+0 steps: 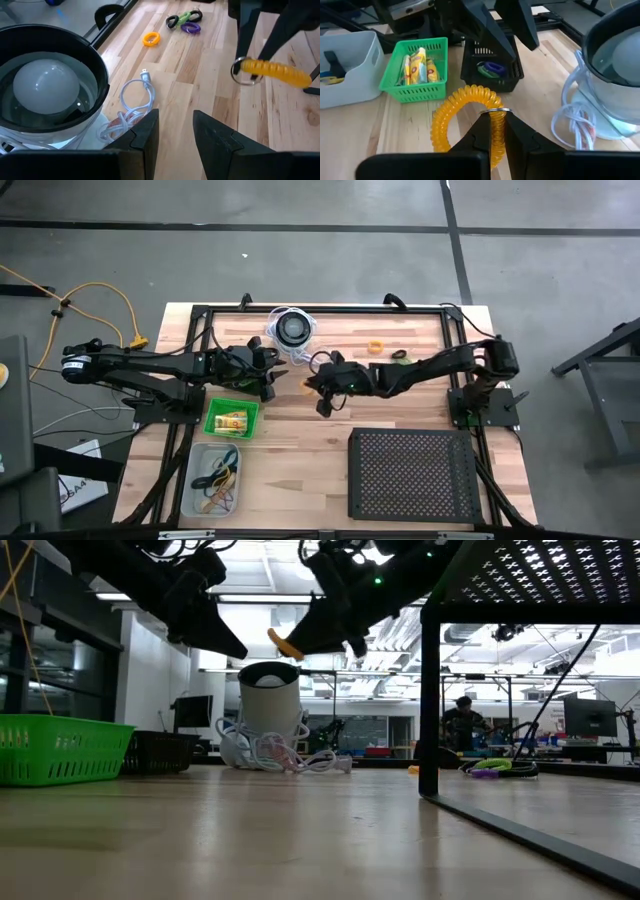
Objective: Pick & Place Office Desk Supplies
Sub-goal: Put the yellow coil keychain into the black bin, then put the green coil keychain into the black bin
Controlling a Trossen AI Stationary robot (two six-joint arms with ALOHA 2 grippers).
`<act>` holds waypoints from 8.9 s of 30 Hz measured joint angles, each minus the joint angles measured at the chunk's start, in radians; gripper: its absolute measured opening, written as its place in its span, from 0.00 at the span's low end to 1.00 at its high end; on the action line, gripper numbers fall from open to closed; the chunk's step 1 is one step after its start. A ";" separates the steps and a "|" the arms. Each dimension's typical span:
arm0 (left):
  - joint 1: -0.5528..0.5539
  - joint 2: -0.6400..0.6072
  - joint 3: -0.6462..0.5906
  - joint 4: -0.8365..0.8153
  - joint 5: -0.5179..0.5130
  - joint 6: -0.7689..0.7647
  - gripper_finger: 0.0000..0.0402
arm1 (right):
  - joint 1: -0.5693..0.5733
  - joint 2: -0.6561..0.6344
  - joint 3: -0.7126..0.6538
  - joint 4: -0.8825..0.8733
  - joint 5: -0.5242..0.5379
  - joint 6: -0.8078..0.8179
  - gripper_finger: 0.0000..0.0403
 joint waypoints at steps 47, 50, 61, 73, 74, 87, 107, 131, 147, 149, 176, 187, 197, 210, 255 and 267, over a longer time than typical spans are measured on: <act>0.000 0.000 0.000 0.109 0.264 0.636 0.28 | -0.005 0.015 0.020 0.002 -0.125 0.130 0.05; 0.000 0.000 0.000 0.109 0.264 0.792 0.28 | -0.009 0.015 0.020 0.003 -0.154 0.173 0.05; -0.058 0.000 0.000 0.144 0.266 1.182 0.28 | -0.023 0.014 0.020 0.027 -0.197 0.210 0.05; -0.080 0.016 0.000 0.178 0.266 1.277 0.28 | -0.023 0.014 0.020 0.063 -0.226 0.211 0.05; -0.080 0.020 0.000 0.181 0.266 1.277 0.28 | -0.023 0.014 0.020 0.064 -0.227 0.210 0.05; -0.080 0.074 0.000 0.240 0.294 1.291 0.28 | -0.023 0.013 0.020 0.085 -0.226 0.210 0.05; -0.119 0.086 0.000 0.247 0.290 1.329 0.09 | -0.022 0.014 0.020 0.085 -0.222 0.210 0.05; -0.131 0.086 0.000 0.247 0.290 1.327 0.08 | -0.022 0.014 0.020 0.084 -0.218 0.232 0.14; -0.131 0.086 0.000 0.247 0.291 1.293 0.08 | -0.022 -0.037 0.020 -0.019 -0.221 0.226 0.30; -0.131 0.086 0.000 0.247 0.291 1.281 0.08 | -0.022 -0.051 0.020 -0.038 -0.221 0.224 0.30; -0.228 0.072 0.000 0.262 -0.211 1.031 0.08 | -0.021 -0.109 0.021 -0.185 -0.195 0.146 0.31; -0.394 0.068 0.000 0.222 -0.862 0.665 0.08 | -0.020 -0.109 0.021 -0.185 -0.199 0.180 0.31; -0.556 0.068 0.000 0.051 -1.022 0.330 0.08 | -0.020 -0.109 0.021 -0.185 -0.199 0.180 0.31; -0.459 0.068 0.000 -0.537 -0.743 -0.447 0.08 | -0.020 -0.109 0.020 -0.185 -0.199 0.180 0.31; -0.154 0.069 0.000 -0.798 -0.385 -0.713 0.27 | -0.020 -0.109 0.020 -0.185 -0.199 0.180 0.31; -0.154 0.069 0.000 -0.705 -0.393 -0.552 0.27 | -0.020 -0.109 0.020 -0.186 -0.199 0.180 0.31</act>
